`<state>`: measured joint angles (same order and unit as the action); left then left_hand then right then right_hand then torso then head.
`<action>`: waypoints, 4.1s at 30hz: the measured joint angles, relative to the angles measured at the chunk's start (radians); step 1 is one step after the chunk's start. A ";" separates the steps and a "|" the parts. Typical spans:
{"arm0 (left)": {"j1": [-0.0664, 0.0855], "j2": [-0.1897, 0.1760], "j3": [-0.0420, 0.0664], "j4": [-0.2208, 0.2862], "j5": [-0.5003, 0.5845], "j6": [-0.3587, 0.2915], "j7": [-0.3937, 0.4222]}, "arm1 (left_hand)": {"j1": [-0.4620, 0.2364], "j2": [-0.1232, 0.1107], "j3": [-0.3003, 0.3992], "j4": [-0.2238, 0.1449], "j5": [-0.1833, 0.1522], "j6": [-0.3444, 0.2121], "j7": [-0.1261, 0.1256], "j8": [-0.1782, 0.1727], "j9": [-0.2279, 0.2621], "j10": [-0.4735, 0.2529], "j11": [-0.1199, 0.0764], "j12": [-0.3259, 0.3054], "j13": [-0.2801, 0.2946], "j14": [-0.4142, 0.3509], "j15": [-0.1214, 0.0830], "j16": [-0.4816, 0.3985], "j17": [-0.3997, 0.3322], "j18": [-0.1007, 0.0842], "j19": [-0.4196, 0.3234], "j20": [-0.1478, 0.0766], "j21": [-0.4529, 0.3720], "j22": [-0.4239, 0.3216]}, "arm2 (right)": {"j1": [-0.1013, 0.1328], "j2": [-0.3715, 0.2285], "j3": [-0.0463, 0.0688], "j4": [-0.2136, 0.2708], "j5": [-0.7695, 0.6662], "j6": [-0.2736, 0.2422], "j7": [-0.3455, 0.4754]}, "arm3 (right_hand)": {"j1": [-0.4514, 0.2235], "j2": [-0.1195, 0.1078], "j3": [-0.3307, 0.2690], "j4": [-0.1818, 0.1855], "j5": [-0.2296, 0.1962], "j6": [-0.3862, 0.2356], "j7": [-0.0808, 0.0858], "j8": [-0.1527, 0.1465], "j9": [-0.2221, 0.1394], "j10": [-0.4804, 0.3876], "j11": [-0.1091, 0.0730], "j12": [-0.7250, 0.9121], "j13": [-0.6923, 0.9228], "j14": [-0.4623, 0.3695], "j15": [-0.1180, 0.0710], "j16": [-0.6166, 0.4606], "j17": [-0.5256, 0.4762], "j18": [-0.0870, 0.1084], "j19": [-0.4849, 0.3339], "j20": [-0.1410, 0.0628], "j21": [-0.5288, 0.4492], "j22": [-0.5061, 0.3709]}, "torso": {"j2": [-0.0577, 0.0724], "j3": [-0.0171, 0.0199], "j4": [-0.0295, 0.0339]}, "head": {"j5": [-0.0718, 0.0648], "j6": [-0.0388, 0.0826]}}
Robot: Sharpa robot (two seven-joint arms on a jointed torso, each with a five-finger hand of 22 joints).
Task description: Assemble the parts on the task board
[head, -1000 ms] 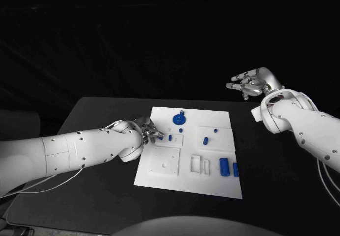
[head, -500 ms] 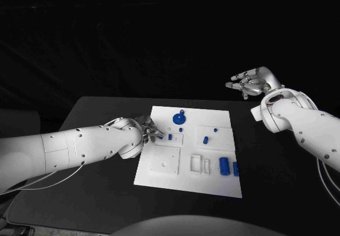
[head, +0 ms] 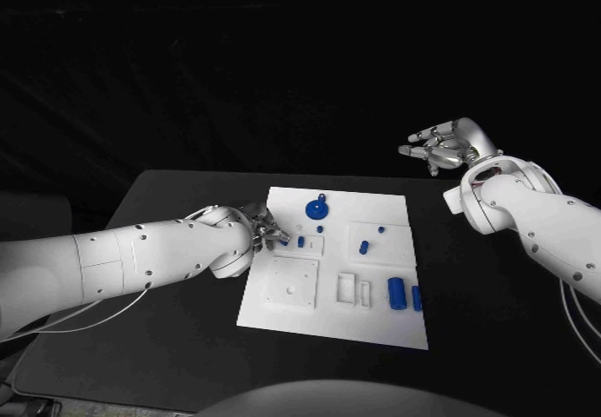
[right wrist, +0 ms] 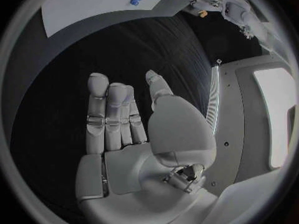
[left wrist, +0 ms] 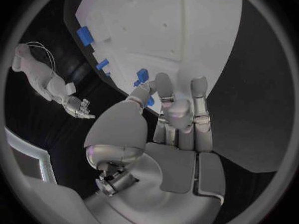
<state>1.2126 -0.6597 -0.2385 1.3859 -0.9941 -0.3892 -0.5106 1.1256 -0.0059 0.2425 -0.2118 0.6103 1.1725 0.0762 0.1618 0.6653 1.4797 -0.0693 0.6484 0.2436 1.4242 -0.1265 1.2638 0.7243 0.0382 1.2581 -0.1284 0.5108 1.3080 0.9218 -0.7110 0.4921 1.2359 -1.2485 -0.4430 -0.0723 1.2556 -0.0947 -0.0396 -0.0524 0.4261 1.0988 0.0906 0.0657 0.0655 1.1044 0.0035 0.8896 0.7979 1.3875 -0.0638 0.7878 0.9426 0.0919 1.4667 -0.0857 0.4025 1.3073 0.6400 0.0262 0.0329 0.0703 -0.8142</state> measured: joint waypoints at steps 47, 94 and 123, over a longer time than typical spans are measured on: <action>0.031 0.011 -0.001 -0.006 0.017 0.099 -0.027 | -0.004 0.022 0.002 -0.010 -0.068 0.004 0.003 -0.029 0.035 0.005 0.005 0.030 0.014 0.009 0.002 0.041 0.013 0.000 -0.004 0.011 0.015 -0.001 | -0.001 0.003 0.000 -0.006 0.001 0.008 0.000 | 0.000 0.000 0.006 0.006 0.008 0.000 0.000 0.000 0.000 -0.004 -0.004 0.000 0.000 0.000 0.000 0.000 -0.001 0.000 0.000 0.000 0.000 0.000 | 0.000 -0.0002 0.0009 | 0.003 -0.004; -0.003 -0.024 -0.004 0.036 0.082 -0.207 0.050 | 0.023 0.018 0.006 0.027 -0.088 0.005 0.002 -0.008 -0.007 0.005 0.005 0.027 0.008 0.009 0.006 0.036 0.005 0.032 0.000 0.021 0.015 0.000 | -0.002 -0.002 0.000 -0.006 0.004 0.008 0.001 | -0.004 0.004 0.010 0.010 0.012 0.000 0.000 0.000 0.000 -0.004 -0.004 0.000 0.000 0.000 0.000 0.000 -0.001 0.000 0.000 0.000 0.000 0.000 | 0.000 0.0000 0.0006 | 0.007 -0.002; -0.016 -0.018 -0.004 0.040 0.049 -0.168 0.005 | 0.025 0.019 0.006 0.033 -0.087 0.005 0.002 -0.002 -0.007 0.005 0.005 0.027 0.008 0.010 0.008 0.037 0.008 0.032 0.000 0.028 0.015 0.000 | -0.002 -0.002 0.000 -0.006 0.005 0.008 0.001 | -0.004 0.004 0.010 0.010 0.012 0.000 0.000 0.000 0.000 -0.004 -0.004 0.000 0.000 0.000 0.000 0.000 -0.001 0.000 0.000 0.000 0.000 0.000 | 0.000 -0.0001 0.0006 | 0.008 -0.004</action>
<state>1.1962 -0.6774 -0.2426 1.4264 -0.9448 -0.5577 -0.5057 1.1502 0.0135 0.2482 -0.1789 0.5236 1.1776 0.0782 0.1598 0.6583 1.4847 -0.0641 0.6753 0.2517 1.4341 -0.1187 1.3003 0.7323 0.0699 1.2581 -0.1000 0.5262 1.3076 0.9197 -0.7127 0.4921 1.2298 -1.2439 -0.4351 -0.0714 1.2517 -0.0907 -0.0299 -0.0428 0.4377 1.0988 0.0906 0.0657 0.0655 1.1008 0.0000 0.8897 0.7981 1.3874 -0.0639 0.7878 0.9419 0.0919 1.4667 -0.0857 0.4025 1.3073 0.6401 0.0261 0.0335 0.0779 -0.8182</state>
